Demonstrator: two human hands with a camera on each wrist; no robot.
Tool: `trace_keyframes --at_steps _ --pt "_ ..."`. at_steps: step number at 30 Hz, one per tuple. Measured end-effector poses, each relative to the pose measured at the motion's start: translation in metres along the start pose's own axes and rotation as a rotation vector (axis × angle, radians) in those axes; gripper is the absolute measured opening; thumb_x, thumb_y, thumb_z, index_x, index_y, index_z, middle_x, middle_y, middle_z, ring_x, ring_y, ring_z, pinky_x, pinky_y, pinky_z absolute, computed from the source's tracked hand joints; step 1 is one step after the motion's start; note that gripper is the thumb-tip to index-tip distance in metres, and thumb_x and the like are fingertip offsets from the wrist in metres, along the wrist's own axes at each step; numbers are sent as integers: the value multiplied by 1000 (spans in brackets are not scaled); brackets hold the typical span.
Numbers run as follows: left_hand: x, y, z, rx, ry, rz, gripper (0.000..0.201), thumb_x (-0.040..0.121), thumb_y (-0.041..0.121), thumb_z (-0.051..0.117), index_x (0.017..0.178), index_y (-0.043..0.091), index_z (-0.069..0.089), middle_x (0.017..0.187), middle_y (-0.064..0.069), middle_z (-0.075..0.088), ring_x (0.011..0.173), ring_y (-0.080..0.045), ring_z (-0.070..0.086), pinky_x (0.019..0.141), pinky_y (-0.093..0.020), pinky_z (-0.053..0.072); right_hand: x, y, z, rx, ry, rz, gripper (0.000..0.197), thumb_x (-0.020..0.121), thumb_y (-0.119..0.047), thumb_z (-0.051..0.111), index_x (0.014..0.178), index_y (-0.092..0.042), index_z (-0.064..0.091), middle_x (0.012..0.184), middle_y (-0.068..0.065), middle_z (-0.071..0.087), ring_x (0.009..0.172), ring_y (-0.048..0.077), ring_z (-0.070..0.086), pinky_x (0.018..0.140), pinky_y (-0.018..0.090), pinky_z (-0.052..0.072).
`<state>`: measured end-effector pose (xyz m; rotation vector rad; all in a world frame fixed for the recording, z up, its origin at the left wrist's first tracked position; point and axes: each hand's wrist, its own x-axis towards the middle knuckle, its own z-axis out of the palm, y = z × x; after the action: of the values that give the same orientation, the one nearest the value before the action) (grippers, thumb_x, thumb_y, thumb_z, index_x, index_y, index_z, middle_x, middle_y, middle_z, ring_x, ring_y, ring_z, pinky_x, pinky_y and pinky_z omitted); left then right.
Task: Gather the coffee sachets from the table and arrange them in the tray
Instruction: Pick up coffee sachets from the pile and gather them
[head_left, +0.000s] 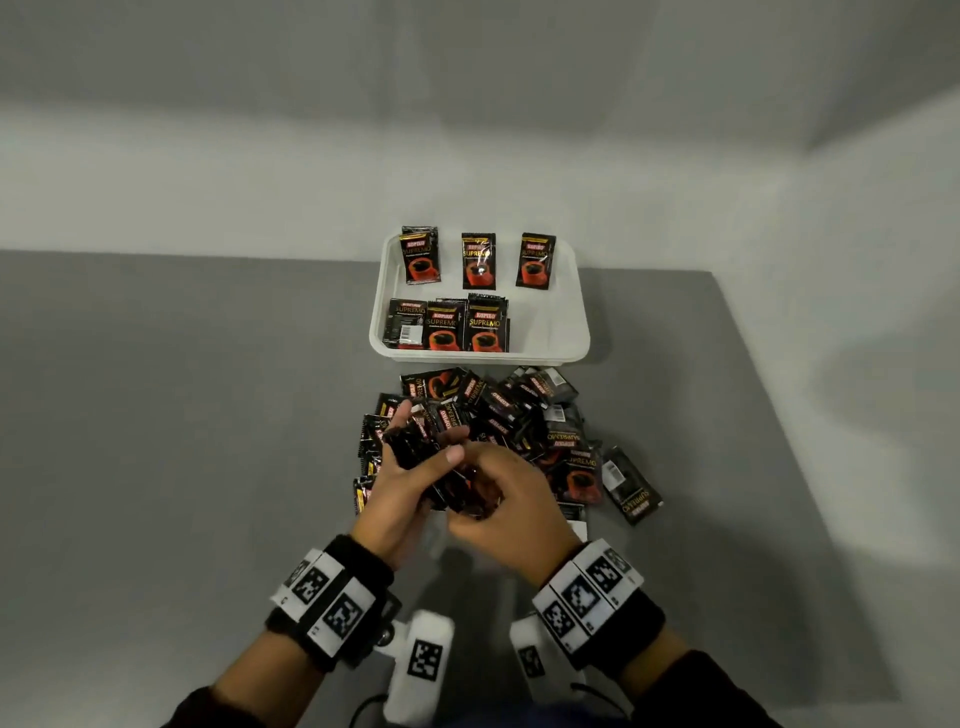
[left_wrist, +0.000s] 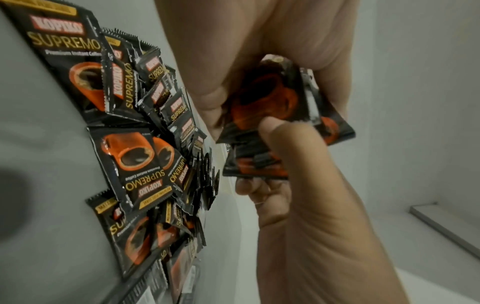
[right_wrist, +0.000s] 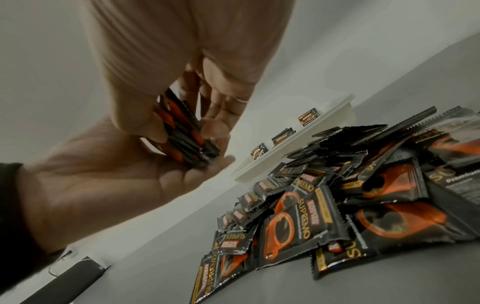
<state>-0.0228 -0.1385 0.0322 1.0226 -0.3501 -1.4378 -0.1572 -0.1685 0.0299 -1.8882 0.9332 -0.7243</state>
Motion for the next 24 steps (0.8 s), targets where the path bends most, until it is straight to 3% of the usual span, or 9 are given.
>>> trace_keyframes --at_steps 3,7,9,11,13,15,19,21,24 --pt "3 -6 6 -44 57 13 76 71 12 62 137 30 29 106 -12 67 99 -23 64 86 -41 52 4 7 -8 45 -13 -36 45 65 -22 65 107 -35 55 97 -26 58 89 -6 58 73 7 44" --pt "12 -13 11 -96 128 -6 77 73 11 64 139 33 31 118 -12 55 98 -24 60 76 -40 54 10 17 -24 54 -166 -65 57 68 -29 78 121 -31 57 109 -15 57 96 -7 54 79 5 43" --pt "16 -16 10 -94 158 -13 77 73 11 63 138 38 32 130 -12 52 103 -25 59 78 -44 53 9 23 -42 72 -260 3 77 62 -37 83 131 -33 49 112 -24 51 87 -9 55 75 8 47" --pt "19 -18 7 -103 155 -17 79 72 11 62 138 40 31 134 -10 53 107 -27 60 82 -49 52 6 30 -67 56 -211 123 78 60 -50 80 130 -43 46 112 -25 54 78 -2 58 69 16 53" --pt "22 -21 3 -112 131 -20 78 74 13 61 140 41 29 127 -6 58 99 -23 65 74 -46 55 1 44 -96 -13 -16 257 65 64 -58 72 123 -39 52 108 -19 60 81 0 61 72 19 51" --pt "22 -22 1 -123 113 -42 76 76 16 59 143 31 28 107 -2 65 81 -15 69 63 -36 56 -5 65 -127 -243 116 447 54 74 -49 69 121 -25 55 110 -6 63 92 9 61 79 24 47" --pt "21 -27 2 -108 28 -119 47 74 15 57 119 4 45 79 -2 65 67 -12 66 56 -27 55 -29 104 -155 -723 -179 777 63 74 -49 71 121 -12 53 121 10 56 110 28 54 91 37 46" --pt "21 -30 1 -132 26 -142 40 73 13 56 112 6 50 84 -5 63 73 -15 65 64 -29 58 -41 117 -146 -701 -139 807 54 72 -45 74 111 -11 58 118 11 53 107 29 54 91 40 46" --pt "20 -32 -1 -167 -11 -148 47 75 11 52 121 21 49 92 -9 68 88 -24 67 83 -39 56 -53 127 -130 -536 89 833 30 71 -27 77 92 -17 58 111 7 56 101 26 56 91 41 47"
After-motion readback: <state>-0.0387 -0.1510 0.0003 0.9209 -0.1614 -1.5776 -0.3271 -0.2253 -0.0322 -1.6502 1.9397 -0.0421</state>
